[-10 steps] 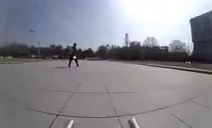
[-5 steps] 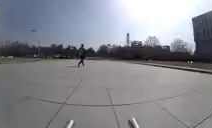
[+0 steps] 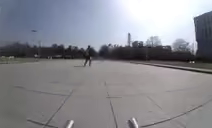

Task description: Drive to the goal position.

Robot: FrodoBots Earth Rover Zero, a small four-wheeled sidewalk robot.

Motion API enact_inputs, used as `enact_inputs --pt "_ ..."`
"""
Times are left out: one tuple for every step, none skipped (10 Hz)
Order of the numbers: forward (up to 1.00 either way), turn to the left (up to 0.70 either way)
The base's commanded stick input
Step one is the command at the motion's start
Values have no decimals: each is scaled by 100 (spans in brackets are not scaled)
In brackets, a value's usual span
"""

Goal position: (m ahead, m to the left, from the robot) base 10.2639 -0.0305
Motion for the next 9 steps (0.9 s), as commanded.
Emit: enact_inputs --pt "100 0" --pt "100 0" --pt "100 0" --pt "100 0" --pt "100 0" --pt "100 0" --pt "100 0" --pt "100 0" --pt "100 -24"
